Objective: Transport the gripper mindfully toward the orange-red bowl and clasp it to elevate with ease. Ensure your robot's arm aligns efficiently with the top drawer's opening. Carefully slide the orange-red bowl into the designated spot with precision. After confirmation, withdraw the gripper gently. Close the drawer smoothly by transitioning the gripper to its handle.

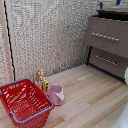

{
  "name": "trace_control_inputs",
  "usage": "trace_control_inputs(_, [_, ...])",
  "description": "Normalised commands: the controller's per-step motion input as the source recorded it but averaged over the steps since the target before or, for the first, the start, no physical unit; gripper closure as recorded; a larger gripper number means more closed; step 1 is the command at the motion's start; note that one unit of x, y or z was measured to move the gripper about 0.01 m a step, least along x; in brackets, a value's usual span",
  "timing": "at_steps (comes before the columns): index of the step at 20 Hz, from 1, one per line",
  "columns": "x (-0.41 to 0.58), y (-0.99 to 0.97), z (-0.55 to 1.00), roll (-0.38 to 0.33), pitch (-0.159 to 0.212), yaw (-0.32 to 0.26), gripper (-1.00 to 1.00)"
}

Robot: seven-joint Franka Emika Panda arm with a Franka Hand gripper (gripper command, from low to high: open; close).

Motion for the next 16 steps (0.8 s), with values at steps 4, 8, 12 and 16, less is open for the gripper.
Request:
trace_control_inputs(4, [-0.040, 0.20, -0.22, -0.326, 0.176, 0.134, -1.00])
trace_control_inputs(8, [0.083, 0.25, -0.42, -0.351, 0.078, 0.122, -1.00])
trace_control_inputs(12, [0.186, 0.27, -0.46, -0.365, 0.021, 0.111, -1.00])
trace_control_inputs(16, [0.087, 0.13, -0.29, -0.374, 0.014, 0.112, -1.00])
